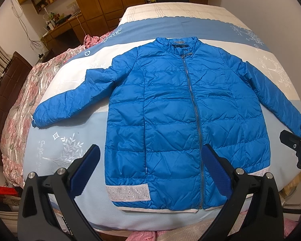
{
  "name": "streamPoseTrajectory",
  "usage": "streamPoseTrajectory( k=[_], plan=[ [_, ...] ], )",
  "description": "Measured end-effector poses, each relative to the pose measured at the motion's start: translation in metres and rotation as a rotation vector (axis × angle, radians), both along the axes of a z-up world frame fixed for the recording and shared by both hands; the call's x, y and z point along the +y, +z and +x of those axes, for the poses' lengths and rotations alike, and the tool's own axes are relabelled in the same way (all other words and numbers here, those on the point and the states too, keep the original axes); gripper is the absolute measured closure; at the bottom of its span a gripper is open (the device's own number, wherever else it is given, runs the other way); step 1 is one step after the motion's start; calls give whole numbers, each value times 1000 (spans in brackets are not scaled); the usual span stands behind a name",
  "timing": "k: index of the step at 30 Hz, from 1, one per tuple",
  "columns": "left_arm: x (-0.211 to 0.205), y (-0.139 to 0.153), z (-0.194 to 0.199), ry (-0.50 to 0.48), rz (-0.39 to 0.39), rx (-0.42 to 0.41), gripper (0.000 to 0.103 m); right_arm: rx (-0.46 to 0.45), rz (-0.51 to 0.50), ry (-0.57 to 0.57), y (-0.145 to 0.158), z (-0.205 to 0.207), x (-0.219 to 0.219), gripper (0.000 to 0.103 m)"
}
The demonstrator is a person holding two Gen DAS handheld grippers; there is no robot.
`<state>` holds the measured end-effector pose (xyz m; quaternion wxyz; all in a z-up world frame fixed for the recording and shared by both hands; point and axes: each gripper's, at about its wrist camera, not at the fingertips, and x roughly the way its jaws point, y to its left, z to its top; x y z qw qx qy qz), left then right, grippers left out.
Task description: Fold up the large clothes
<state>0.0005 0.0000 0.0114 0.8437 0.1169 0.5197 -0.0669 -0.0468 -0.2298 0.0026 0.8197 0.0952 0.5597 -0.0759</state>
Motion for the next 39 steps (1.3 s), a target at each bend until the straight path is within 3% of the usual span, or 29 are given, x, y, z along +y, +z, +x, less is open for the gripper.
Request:
streamPoseTrajectory(
  k=[39],
  plan=[
    [0, 1, -1, 2, 2, -5, 3, 0, -1, 0, -1, 1, -1, 4]
  ],
)
